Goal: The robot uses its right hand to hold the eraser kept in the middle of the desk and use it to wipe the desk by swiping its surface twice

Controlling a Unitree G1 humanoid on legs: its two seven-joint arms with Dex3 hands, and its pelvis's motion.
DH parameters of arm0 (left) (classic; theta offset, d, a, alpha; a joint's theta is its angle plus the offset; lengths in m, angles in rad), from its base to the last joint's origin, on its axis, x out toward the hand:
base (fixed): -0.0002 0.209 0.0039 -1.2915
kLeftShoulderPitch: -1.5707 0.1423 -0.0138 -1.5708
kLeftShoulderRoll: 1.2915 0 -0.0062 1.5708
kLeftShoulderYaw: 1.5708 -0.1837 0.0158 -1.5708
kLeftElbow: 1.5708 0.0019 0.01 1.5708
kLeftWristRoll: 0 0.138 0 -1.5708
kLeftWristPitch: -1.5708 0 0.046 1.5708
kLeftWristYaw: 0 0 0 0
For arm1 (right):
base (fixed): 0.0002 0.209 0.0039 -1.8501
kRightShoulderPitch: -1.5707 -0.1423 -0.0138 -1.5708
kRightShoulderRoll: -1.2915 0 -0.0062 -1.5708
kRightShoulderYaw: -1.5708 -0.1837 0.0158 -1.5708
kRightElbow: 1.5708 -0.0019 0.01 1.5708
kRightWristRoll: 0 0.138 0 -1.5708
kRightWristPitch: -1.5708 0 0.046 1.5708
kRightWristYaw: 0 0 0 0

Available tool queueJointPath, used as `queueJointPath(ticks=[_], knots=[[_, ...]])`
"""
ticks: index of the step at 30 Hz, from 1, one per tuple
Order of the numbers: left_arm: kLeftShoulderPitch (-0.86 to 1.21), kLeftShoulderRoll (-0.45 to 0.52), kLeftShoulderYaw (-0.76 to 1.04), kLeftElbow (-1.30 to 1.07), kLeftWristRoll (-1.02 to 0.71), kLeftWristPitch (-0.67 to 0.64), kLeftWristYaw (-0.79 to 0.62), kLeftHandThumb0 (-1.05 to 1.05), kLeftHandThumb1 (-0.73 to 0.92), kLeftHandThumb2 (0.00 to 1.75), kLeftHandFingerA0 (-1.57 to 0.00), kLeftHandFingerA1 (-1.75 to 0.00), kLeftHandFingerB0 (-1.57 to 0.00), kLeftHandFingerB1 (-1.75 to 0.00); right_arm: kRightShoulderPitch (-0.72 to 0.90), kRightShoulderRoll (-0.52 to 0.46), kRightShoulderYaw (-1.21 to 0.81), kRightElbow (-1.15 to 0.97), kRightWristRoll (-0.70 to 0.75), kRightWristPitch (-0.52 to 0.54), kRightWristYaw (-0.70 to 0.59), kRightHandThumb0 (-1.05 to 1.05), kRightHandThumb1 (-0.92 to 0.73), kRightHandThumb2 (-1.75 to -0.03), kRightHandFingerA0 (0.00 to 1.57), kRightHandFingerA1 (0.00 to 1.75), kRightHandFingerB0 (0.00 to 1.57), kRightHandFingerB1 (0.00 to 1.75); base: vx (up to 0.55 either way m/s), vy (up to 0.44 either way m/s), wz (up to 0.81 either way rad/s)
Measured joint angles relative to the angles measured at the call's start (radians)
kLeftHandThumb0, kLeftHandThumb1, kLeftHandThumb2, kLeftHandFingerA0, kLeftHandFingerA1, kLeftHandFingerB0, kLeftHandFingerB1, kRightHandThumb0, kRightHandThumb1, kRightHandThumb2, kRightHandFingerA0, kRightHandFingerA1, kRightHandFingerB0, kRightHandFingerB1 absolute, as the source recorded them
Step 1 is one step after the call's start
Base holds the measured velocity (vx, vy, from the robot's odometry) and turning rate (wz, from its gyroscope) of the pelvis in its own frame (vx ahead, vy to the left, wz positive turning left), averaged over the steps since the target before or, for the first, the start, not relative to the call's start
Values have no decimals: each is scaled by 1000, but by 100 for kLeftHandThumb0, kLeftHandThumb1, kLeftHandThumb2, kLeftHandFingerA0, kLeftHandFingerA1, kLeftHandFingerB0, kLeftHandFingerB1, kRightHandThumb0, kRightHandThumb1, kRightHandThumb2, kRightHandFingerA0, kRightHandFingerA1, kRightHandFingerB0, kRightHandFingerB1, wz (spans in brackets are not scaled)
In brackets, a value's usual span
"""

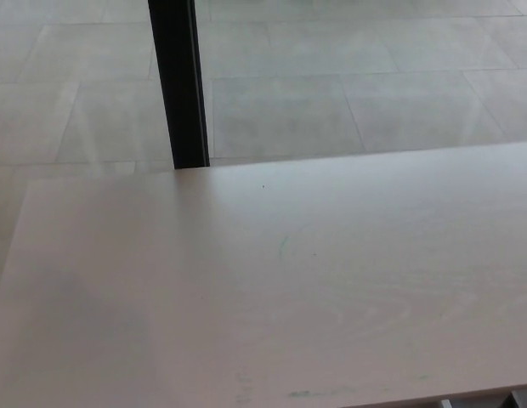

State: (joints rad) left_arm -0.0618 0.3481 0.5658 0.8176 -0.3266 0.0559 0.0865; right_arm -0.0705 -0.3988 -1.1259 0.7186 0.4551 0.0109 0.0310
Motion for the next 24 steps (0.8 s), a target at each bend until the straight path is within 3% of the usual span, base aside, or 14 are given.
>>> queueJointPath(ticks=[5,6,7,15,16,17,18,21,22,24], knots=[[5,0,-4,6,3,0,0,-71,92,67,-39,-83,-32,-61,11,70,11,31,1,-8,-73,-65,-72,-61,70,58,35,43,0,0,0],[6,0,-5,6,4,0,0,-74,91,66,-33,-79,-32,-61,13,83,14,32,2,-9,-89,-65,-71,-61,70,57,35,43,0,0,0],[6,0,-6,8,5,0,0,-74,90,67,-40,-86,-33,-63,15,91,19,35,3,-10,-102,-64,-72,-61,71,59,32,41,0,0,0],[5,1,-14,2,8,0,-2,-73,92,64,-41,-85,-35,-62,31,122,101,9,9,-25,-166,-63,-74,-62,69,54,36,41,0,0,0],[5,1,-16,0,9,0,-2,-76,68,105,-46,-82,-36,-66,37,125,112,-3,9,-25,-171,-63,-75,-62,66,54,35,41,0,0,0],[5,1,-18,-3,9,0,-2,-76,68,105,-46,-82,-36,-66,42,127,121,-14,10,-25,-175,-63,-75,-62,66,54,35,41,0,0,0],[4,2,-20,-3,9,0,-2,-75,90,67,-43,-88,-36,-64,46,127,129,-19,11,-25,-177,-62,-74,-62,65,54,35,42,0,0,0],[-6,3,-21,-2,8,2,1,-75,87,67,-43,-88,-37,-65,49,127,147,-21,16,-26,-186,-59,-74,-62,64,54,34,44,0,0,0],[-10,3,-21,-2,8,5,4,-76,68,105,-44,-80,-37,-67,49,127,151,-21,18,-27,-188,-58,-75,-62,66,55,33,44,0,0,0],[-18,3,-22,-3,9,10,8,-76,68,105,-44,-80,-37,-67,47,127,158,-21,22,-27,-191,-58,-75,-62,66,55,33,44,0,0,0]])
